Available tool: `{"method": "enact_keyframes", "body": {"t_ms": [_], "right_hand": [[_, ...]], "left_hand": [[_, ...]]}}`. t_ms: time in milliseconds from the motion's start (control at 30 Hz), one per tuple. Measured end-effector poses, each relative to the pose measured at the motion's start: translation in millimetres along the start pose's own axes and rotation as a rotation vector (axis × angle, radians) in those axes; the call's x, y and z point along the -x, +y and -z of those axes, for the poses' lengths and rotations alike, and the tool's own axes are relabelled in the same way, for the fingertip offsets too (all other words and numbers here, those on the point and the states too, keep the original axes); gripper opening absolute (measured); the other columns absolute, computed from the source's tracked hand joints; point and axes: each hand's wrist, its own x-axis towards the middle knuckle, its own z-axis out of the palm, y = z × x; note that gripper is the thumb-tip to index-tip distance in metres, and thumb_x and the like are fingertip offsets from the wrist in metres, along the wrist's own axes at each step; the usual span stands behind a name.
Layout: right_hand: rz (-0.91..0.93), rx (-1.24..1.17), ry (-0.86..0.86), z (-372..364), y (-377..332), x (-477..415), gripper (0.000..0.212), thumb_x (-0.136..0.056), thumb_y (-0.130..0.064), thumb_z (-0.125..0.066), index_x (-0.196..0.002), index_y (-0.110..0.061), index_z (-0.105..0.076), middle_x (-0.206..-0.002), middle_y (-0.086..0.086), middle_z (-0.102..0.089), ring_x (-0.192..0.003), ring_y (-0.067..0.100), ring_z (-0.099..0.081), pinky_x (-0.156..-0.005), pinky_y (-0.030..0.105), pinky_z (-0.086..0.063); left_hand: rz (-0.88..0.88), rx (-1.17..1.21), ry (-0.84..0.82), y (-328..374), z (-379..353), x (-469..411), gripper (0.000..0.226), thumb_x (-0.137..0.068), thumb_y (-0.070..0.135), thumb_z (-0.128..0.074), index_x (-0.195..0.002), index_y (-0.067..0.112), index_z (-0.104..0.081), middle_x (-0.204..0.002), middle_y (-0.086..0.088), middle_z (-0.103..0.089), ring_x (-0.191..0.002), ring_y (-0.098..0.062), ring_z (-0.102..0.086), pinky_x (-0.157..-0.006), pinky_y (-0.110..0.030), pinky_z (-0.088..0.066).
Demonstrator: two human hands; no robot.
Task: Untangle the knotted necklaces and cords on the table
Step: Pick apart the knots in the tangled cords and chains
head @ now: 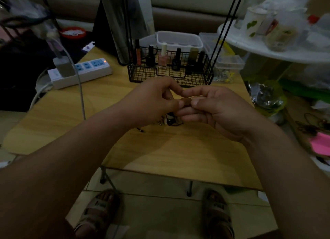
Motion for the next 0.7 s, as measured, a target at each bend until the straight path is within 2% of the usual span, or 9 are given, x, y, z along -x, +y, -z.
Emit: {"method": "enact_keyframes", "body": {"t_ms": [200,367,500,600,700], "right_hand": [[-0.003,-0.002,-0.024,-6,-4,-8,0.032,-0.101,0.01,-0.044,-0.125,-0.003,-0.06,-0.111,0.023,-0.075,-0.103,0.031,-0.076,-0.085,0.033,-0.064],[0.001,-0.021,-0.049,-11,-5,-11,0.035,-0.099,0.013,-0.045,-0.129,0.0,-0.057,-0.114,0.026,-0.073,-0.104,0.032,-0.075,-0.082,0.032,-0.064],[0.041,0.056,-0.022,-12,-2,-12,0.025,-0.101,0.0,-0.056,-0.126,-0.001,-0.06,-0.113,0.023,-0.075,-0.103,0.03,-0.076,-0.08,0.032,-0.064],[0.017,0.157,0.033,-10,3,-12,0.016,-0.104,-0.006,-0.055,-0.117,-0.004,-0.065,-0.104,0.014,-0.078,-0.094,0.026,-0.078,-0.075,0.033,-0.064],[-0.035,0.179,0.079,-9,7,-9,0.017,-0.106,-0.01,-0.052,-0.111,-0.004,-0.067,-0.099,0.012,-0.079,-0.087,0.026,-0.078,-0.066,0.029,-0.062]], "left_hand": [[0.009,-0.001,0.022,-7,9,-6,0.02,-0.092,0.031,-0.078,-0.11,0.028,-0.071,-0.077,0.004,-0.071,-0.058,0.0,-0.057,-0.051,-0.017,-0.043],[0.01,-0.008,0.047,-9,16,-4,0.019,-0.092,0.033,-0.078,-0.109,0.031,-0.07,-0.08,0.003,-0.072,-0.061,-0.005,-0.059,-0.051,-0.021,-0.045],[0.017,0.043,0.038,-8,19,1,0.017,-0.095,0.028,-0.075,-0.111,0.03,-0.07,-0.074,0.008,-0.07,-0.06,-0.005,-0.058,-0.054,-0.025,-0.046],[0.078,0.278,0.012,-2,22,3,0.016,-0.101,0.018,-0.066,-0.116,0.021,-0.07,-0.077,0.005,-0.07,-0.061,-0.007,-0.056,-0.054,-0.022,-0.044],[0.173,0.603,0.017,3,27,2,0.02,-0.104,0.012,-0.057,-0.12,0.015,-0.068,-0.085,-0.002,-0.071,-0.065,-0.012,-0.057,-0.053,-0.022,-0.043]]}}
